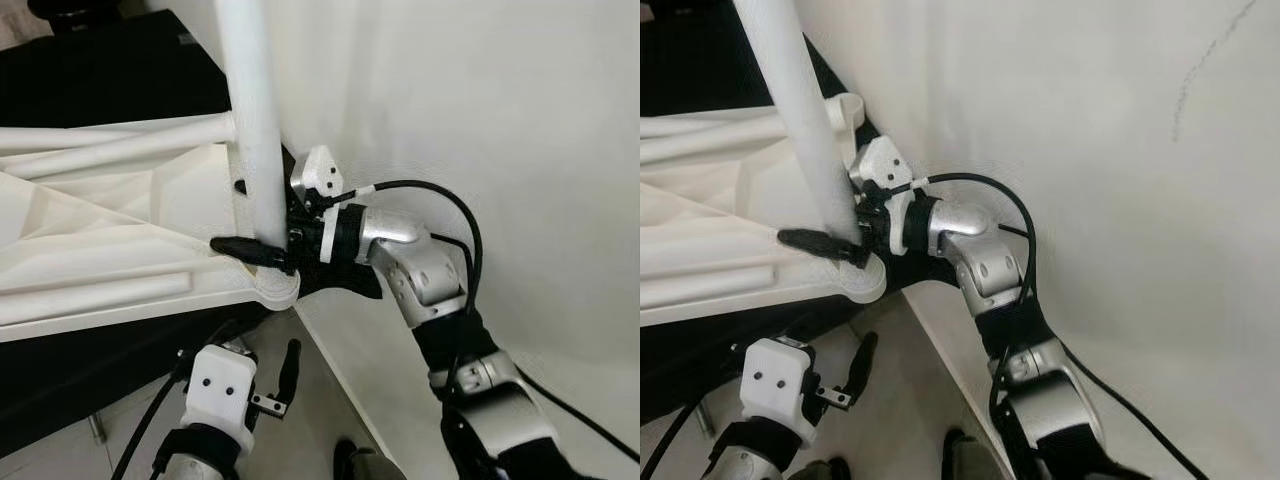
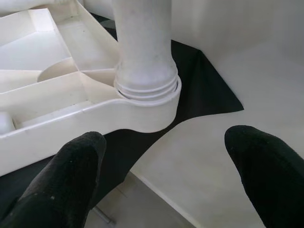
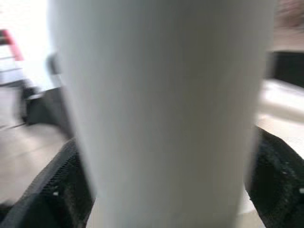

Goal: Building children table

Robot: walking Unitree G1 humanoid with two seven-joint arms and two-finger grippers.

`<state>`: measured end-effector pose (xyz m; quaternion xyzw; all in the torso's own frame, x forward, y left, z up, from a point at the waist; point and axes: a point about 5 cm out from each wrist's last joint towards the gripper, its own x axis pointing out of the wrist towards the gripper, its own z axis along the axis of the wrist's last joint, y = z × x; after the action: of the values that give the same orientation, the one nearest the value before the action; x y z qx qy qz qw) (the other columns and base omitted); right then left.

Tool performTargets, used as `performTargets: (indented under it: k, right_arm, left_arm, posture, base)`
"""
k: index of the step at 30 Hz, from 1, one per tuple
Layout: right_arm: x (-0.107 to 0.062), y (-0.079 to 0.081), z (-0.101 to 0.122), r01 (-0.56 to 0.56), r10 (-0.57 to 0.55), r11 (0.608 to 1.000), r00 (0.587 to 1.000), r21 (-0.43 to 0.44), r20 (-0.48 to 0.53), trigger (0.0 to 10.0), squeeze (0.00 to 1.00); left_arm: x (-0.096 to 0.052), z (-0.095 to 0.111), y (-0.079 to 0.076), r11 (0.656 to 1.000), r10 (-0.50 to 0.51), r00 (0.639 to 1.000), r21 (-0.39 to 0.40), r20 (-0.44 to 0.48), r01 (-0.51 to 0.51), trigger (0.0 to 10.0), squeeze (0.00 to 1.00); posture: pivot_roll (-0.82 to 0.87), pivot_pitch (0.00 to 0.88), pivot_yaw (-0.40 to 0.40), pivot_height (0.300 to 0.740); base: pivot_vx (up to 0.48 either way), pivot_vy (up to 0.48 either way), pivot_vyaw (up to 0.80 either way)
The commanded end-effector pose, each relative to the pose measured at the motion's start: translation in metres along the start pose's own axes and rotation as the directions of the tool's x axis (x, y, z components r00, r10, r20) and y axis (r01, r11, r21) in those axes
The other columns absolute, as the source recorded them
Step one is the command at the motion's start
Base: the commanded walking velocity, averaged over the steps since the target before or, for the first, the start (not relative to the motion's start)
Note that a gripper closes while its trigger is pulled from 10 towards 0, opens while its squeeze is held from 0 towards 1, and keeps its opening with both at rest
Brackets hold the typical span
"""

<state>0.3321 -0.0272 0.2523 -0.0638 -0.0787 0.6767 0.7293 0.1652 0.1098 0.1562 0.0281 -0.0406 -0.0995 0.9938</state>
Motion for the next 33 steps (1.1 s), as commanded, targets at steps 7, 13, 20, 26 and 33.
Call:
performTargets:
  k: [7,13,20,26,33]
  right_arm:
    - [0.000,-0.002,-0.001,-0.237,0.237,0.971,0.970,0.012,-0.046,9.3,0.00]
    - [-0.004,-0.002,-0.002,-0.298,0.299,0.954,0.953,0.022,-0.049,0.0,0.00]
    - [-0.009,-0.009,-0.001,-0.252,0.252,0.968,0.967,0.012,-0.032,0.0,0.00]
    - [-0.012,-0.013,-0.007,-0.069,0.069,0.998,0.997,0.003,-0.032,0.0,0.00]
    - [-0.004,0.014,-0.051,0.546,-0.534,0.838,0.828,0.027,-0.169,0.0,0.00]
  left_arm:
    - [-0.006,0.000,-0.001,1.000,-0.001,1.000,-0.003,-0.020,0.001,10.0,0.00]
    - [-0.006,0.000,-0.002,1.000,-0.001,1.000,-0.004,-0.022,0.000,10.0,0.00]
    - [-0.005,0.000,-0.002,1.000,-0.002,1.000,-0.005,-0.024,0.002,10.0,0.00]
    - [-0.005,-0.001,-0.002,1.000,-0.001,1.000,-0.006,-0.025,0.001,10.0,0.00]
    - [-0.004,0.000,0.000,1.000,-0.003,1.000,-0.006,-0.022,0.002,10.0,0.00]
  posture:
    - [0.02,0.294,-0.053,0.740]
    - [0.01,0.295,-0.056,0.740]
    - [0.00,0.291,-0.058,0.740]
    - [-0.01,0.288,-0.062,0.740]
    - [-0.02,0.292,-0.048,0.740]
  base:
    - [0.000,0.000,0.00]
    - [0.000,0.000,0.00]
    - [0.000,0.000,0.00]
    - [0.000,0.000,0.00]
    - [0.000,0.000,0.00]
